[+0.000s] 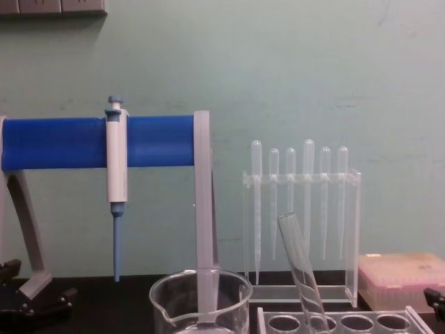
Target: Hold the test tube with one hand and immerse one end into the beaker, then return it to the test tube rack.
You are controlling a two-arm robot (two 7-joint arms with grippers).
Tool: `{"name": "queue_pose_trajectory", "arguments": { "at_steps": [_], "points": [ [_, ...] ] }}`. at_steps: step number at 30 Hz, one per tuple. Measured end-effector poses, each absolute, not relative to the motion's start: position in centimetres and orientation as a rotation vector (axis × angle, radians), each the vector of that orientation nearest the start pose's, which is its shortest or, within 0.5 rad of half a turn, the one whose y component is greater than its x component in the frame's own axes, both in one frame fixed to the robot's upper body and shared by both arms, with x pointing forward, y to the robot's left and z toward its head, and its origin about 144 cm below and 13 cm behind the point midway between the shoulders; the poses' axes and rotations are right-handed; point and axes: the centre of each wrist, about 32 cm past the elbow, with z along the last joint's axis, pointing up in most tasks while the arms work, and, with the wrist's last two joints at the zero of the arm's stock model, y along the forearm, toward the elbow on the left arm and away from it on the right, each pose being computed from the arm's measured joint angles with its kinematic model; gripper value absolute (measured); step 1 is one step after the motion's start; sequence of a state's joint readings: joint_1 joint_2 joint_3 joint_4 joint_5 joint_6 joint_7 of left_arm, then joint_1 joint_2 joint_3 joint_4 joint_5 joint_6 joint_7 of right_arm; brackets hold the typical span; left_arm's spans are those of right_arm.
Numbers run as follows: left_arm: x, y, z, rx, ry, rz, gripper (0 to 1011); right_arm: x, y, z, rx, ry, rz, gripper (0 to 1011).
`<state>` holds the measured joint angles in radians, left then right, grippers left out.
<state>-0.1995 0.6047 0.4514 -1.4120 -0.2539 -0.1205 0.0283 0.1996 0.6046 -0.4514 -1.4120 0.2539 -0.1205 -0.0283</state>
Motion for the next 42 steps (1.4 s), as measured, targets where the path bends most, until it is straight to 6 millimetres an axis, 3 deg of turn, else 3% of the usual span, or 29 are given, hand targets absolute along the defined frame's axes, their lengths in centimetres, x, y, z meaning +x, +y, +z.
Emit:
{"name": "queue_pose_trajectory", "arguments": {
  "at_steps": [36,42],
  "points": [
    [48.9,31.0,114.0,0.304,-0.285,1.248,1000,48.9,-31.0,114.0,-0.304,-0.285,-1.248,1004],
    [48.9,31.0,114.0,0.304,-0.285,1.248,1000,47.1,-31.6,114.6,-0.284,-0.286,-1.267,1004]
  ]
}}
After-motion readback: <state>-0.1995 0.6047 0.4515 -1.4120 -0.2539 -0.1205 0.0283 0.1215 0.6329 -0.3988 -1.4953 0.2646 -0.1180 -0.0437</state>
